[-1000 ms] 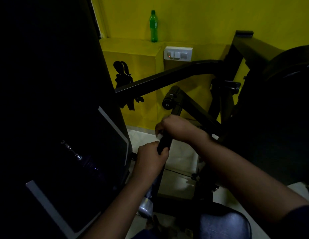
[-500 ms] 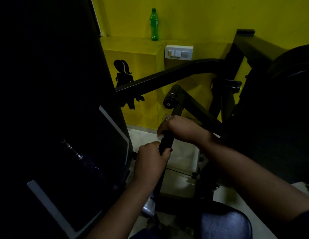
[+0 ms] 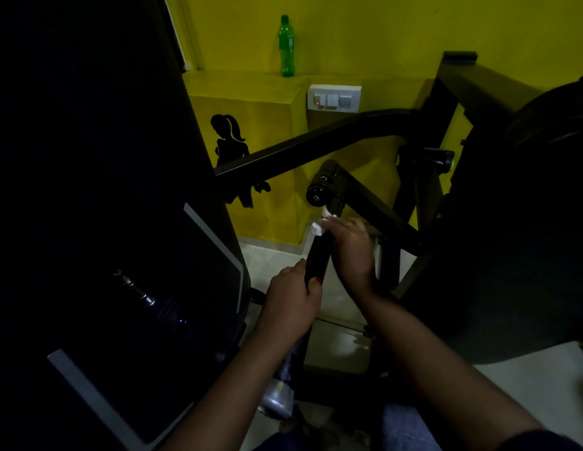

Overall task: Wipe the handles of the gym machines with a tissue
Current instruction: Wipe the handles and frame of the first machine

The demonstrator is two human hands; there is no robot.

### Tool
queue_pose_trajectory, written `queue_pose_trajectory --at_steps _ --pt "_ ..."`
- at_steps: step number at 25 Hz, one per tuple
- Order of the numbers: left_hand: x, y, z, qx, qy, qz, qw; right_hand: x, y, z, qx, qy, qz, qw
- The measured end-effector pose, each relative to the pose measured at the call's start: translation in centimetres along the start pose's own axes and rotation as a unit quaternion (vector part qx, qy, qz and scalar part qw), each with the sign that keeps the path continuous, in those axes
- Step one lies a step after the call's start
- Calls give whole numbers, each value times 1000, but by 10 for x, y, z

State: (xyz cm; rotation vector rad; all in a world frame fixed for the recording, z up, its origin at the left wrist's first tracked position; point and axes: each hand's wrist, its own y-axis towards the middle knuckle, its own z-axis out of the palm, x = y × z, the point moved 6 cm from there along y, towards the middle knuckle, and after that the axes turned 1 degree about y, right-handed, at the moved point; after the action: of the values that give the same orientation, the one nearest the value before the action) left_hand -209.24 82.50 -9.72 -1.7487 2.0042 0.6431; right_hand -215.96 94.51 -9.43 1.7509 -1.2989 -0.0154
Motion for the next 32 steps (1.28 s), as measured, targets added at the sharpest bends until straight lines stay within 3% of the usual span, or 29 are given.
queue_pose_trajectory --at_steps 4,9,11,13,16,21,22,25,28,29,32 --pt "2 7 4 20 -36 -19 999 -7 -10 1 -70 25 121 990" --pt "-4 15 11 23 -6 -13 1000 0 -49 -3 -101 137 161 972" --pt "-6 17 12 31 15 -15 999 -22 -29 8 -128 124 244 953" --pt "-8 17 11 34 19 -10 999 -52 -19 24 -141 176 390 893" --pt "-12 15 9 27 25 10 999 -62 -44 45 -160 352 545 744" --pt "-12 16 12 12 23 9 1000 -24 -79 75 -50 666 613 422" --pt "-14 15 12 12 28 17 999 -23 -71 74 -43 683 614 394" --pt "-16 13 11 12 45 34 998 -30 -43 77 -51 669 635 383" --pt "-15 12 13 20 51 40 998 -18 -53 90 -39 736 615 279" --pt "-14 13 14 25 48 41 998 -16 -62 91 -9 748 607 269" --pt "-13 13 15 33 43 37 998 -21 -73 86 68 720 613 317"
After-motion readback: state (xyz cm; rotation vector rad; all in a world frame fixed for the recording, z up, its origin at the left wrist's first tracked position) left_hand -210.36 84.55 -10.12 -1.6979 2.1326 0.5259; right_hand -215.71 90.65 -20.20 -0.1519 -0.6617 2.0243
